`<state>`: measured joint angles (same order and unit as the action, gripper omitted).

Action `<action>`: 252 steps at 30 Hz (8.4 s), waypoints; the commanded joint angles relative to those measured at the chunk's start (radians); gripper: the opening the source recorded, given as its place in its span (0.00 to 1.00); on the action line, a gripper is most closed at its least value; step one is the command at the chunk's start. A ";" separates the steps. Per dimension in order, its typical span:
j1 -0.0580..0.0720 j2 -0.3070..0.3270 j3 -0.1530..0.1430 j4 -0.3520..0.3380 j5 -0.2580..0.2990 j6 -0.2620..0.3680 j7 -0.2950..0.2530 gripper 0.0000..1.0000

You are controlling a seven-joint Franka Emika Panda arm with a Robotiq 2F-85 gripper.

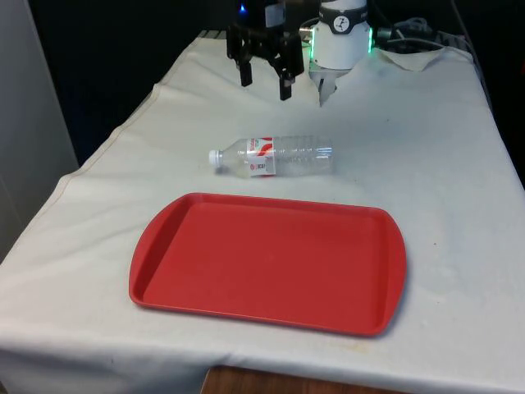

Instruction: Place the bottle upright on the tray.

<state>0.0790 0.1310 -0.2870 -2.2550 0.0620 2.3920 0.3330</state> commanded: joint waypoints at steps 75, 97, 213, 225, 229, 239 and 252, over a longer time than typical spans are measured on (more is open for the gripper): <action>0.008 0.124 -0.009 0.045 0.010 0.022 0.456 1.00; -0.005 0.199 -0.017 0.080 0.068 0.021 0.496 1.00; -0.068 0.583 -0.206 0.434 0.747 -0.439 0.028 1.00; -0.062 0.609 -0.213 0.445 0.776 -0.461 0.015 1.00; -0.059 0.608 -0.213 0.443 0.776 -0.458 0.017 1.00; -0.058 0.608 -0.215 0.442 0.774 -0.458 0.016 0.98; -0.056 0.609 -0.218 0.444 0.775 -0.464 0.015 0.28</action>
<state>0.0230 0.7370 -0.5060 -1.8100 0.8350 1.9230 0.3490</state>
